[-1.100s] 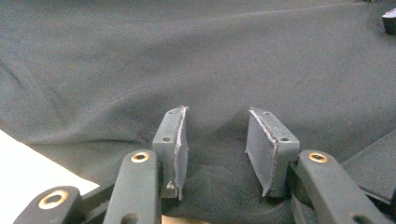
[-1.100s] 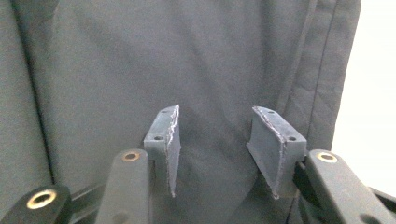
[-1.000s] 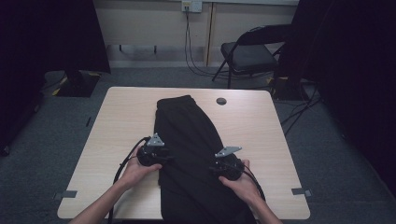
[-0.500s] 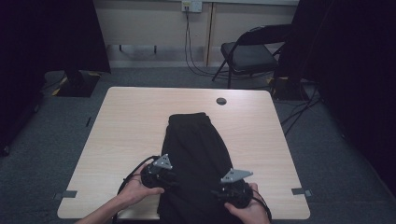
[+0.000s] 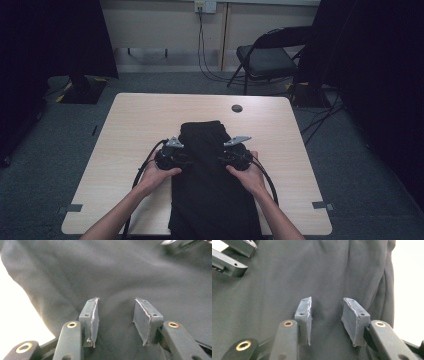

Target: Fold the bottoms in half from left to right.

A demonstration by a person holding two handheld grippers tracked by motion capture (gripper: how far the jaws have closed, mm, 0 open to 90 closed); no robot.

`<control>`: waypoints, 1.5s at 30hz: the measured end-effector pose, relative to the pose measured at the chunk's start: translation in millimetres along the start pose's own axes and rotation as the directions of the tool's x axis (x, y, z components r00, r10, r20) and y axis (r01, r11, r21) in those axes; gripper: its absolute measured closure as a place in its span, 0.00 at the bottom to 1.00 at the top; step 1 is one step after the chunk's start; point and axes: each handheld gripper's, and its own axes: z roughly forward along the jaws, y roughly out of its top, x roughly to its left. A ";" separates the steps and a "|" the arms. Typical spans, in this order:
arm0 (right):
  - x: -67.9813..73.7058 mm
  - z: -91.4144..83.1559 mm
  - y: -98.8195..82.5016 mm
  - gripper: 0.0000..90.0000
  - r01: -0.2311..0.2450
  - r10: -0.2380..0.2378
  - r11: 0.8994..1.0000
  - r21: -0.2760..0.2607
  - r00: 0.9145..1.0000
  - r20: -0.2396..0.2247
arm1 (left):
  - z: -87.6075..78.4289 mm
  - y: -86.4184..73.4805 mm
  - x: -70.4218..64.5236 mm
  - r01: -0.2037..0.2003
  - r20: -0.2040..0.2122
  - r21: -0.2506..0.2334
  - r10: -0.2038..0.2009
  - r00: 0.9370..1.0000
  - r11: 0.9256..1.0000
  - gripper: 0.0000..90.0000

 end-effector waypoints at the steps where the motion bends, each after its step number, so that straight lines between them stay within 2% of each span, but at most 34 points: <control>1: -0.1 1.3 -6.3 0.64 -0.003 0.003 1.000 0.011 1.000 0.009 | 0.2 0.1 -0.9 -0.010 0.007 0.002 0.010 1.000 1.000 0.61; 6: -2.2 -4.8 -24.5 0.63 -0.018 0.017 1.000 -0.005 1.000 -0.005 | 1.0 -0.5 -2.5 -0.019 0.022 -0.003 0.020 1.000 1.000 0.61; 9: -1.4 -11.0 -27.1 0.63 -0.005 0.005 0.999 0.037 1.000 -0.024 | 1.8 -1.2 -5.5 -0.036 0.044 -0.007 0.037 0.998 0.999 0.61; 12: 5.1 -19.1 -34.9 0.63 0.015 -0.014 0.999 0.046 0.999 -0.035 | 0.7 -2.7 -11.3 -0.057 0.051 0.000 0.057 0.997 0.998 0.61; 13: 7.2 -22.7 -39.4 0.63 0.006 -0.004 0.999 0.040 0.999 -0.042 | -1.9 -5.9 -18.9 -0.090 0.064 0.008 0.089 0.994 0.996 0.62; 14: 9.4 -26.8 -44.1 0.63 0.001 0.000 0.999 0.037 0.999 -0.048 | -3.8 -7.6 -22.7 -0.093 0.083 0.013 0.091 0.992 0.996 0.63; 15: 9.4 -26.8 -44.1 0.63 0.001 0.000 0.999 0.037 0.999 -0.048 | -3.8 -7.6 -22.7 -0.093 0.083 0.013 0.091 0.992 0.996 0.65; 16: 16.0 -35.8 -51.2 0.63 0.021 -0.018 0.998 0.057 0.998 -0.054 | -7.2 -12.0 -30.2 -0.090 0.109 0.018 0.087 0.990 0.996 0.65; 17: 16.0 -35.8 -51.2 0.63 0.021 -0.018 0.998 0.057 0.998 -0.054 | -7.2 -12.0 -30.2 -0.090 0.109 0.018 0.087 0.990 0.996 0.66; 19: 23.8 -45.9 -58.8 0.62 0.052 -0.046 0.995 0.082 0.997 -0.063 | -10.5 -17.6 -39.4 -0.071 0.130 0.014 0.068 0.989 0.997 0.67; 20: 27.6 -53.2 -65.2 0.62 0.056 -0.049 0.994 0.092 0.996 -0.075 | -14.2 -20.8 -50.7 -0.105 0.146 0.033 0.099 0.984 0.994 0.67; 21: 27.6 -53.2 -65.2 0.62 0.056 -0.049 0.994 0.092 0.996 -0.075 | -14.2 -20.8 -50.7 -0.105 0.146 0.033 0.099 0.984 0.994 0.67; 22: 31.5 -60.2 -72.8 0.61 0.061 -0.053 0.994 0.089 0.994 -0.091 | -17.5 -22.6 -58.4 -0.102 0.172 0.056 0.091 0.981 0.993 0.67; 23: 31.5 -60.2 -72.8 0.61 0.061 -0.053 0.994 0.089 0.994 -0.091 | -17.5 -22.6 -58.4 -0.102 0.172 0.056 0.091 0.981 0.993 0.68; 24: 32.2 -65.9 -75.7 0.58 0.047 -0.036 0.994 0.099 0.993 -0.111 | -20.2 -22.9 -63.5 -0.120 0.183 0.070 0.105 0.977 0.990 0.68; 25: 31.3 -68.0 -75.2 0.62 0.050 -0.039 0.995 0.092 0.993 -0.114 | -21.8 -21.3 -63.8 -0.130 0.193 0.068 0.114 0.974 0.989 0.68; 27: 29.7 -70.2 -73.1 0.63 0.056 -0.047 0.996 0.075 0.992 -0.113 | -23.5 -18.8 -62.5 -0.118 0.199 0.056 0.104 0.974 0.991 0.68; 28: 21.1 -73.8 -64.3 0.59 0.034 -0.032 0.999 0.021 0.995 -0.094 | -28.1 -11.9 -55.2 -0.077 0.186 0.021 0.072 0.980 0.997 0.67; 29: 21.1 -73.8 -64.3 0.59 0.034 -0.032 0.999 0.021 0.995 -0.094 | -28.1 -11.9 -55.2 -0.077 0.186 0.021 0.072 0.980 0.997 0.67; 30: 14.5 -75.3 -58.7 0.56 0.009 -0.010 1.000 -0.011 0.996 -0.088 | -31.1 -8.1 -49.9 -0.063 0.186 0.008 0.060 0.981 0.998 0.67; 31: 7.6 -76.1 -52.8 0.55 -0.015 0.013 0.999 -0.035 0.997 -0.075 | -34.7 -4.4 -44.2 -0.041 0.174 -0.015 0.043 0.984 0.999 0.66; 32: -6.8 -76.3 -41.4 0.54 -0.042 0.039 0.996 -0.081 0.998 -0.041 | -38.0 2.2 -31.0 -0.010 0.142 -0.040 0.016 0.990 0.999 0.66; 33: -14.4 -74.9 -36.1 0.53 -0.065 0.061 0.993 -0.095 0.997 -0.041 | -37.7 4.6 -24.1 -0.007 0.115 -0.040 0.012 0.993 0.999 0.66; 34: -21.4 -72.2 -30.9 0.53 -0.075 0.073 0.992 -0.098 0.997 -0.027 | -35.5 6.9 -16.3 0.016 0.098 -0.042 -0.011 0.995 0.999 0.66; 35: -27.6 -68.9 -26.2 0.51 -0.087 0.086 0.991 -0.098 0.996 -0.006 | -35.5 6.9 -16.3 0.016 0.098 -0.042 -0.011 0.995 0.999 0.66; 36: -33.8 -65.0 -22.2 0.50 -0.100 0.100 0.990 -0.098 0.995 -0.001 | -28.9 9.6 -2.2 0.056 0.075 -0.075 -0.050 0.996 0.996 0.65; 37: -33.8 -65.0 -22.2 0.50 -0.100 0.100 0.990 -0.098 0.995 -0.001 | -28.9 9.6 -2.2 0.056 0.075 -0.075 -0.050 0.996 0.996 0.63; 38: -44.3 -57.3 -16.4 0.46 -0.136 0.136 0.986 -0.096 0.991 -0.003 | -18.3 10.7 10.6 0.091 0.053 -0.065 -0.088 0.995 0.994 0.63; 39: -48.0 -53.0 -14.9 0.45 -0.148 0.147 0.985 -0.094 0.989 -0.012 | -13.5 10.7 14.5 0.105 0.058 -0.074 -0.101 0.993 0.992 0.62; 43: -50.4 -40.5 -14.2 0.44 -0.161 0.159 0.984 -0.078 0.987 -0.027 | -5.6 14.2 19.0 0.114 0.072 -0.078 -0.108 0.991 0.990 0.60; 44: -47.1 -32.5 -14.1 0.43 -0.146 0.145 0.988 -0.055 0.989 -0.023 | -3.7 20.9 17.1 0.096 0.064 -0.070 -0.092 0.994 0.993 0.59; 45: -47.1 -32.5 -14.1 0.43 -0.146 0.145 0.988 -0.055 0.989 -0.023 | -3.7 20.9 17.1 0.096 0.064 -0.070 -0.092 0.994 0.993 0.58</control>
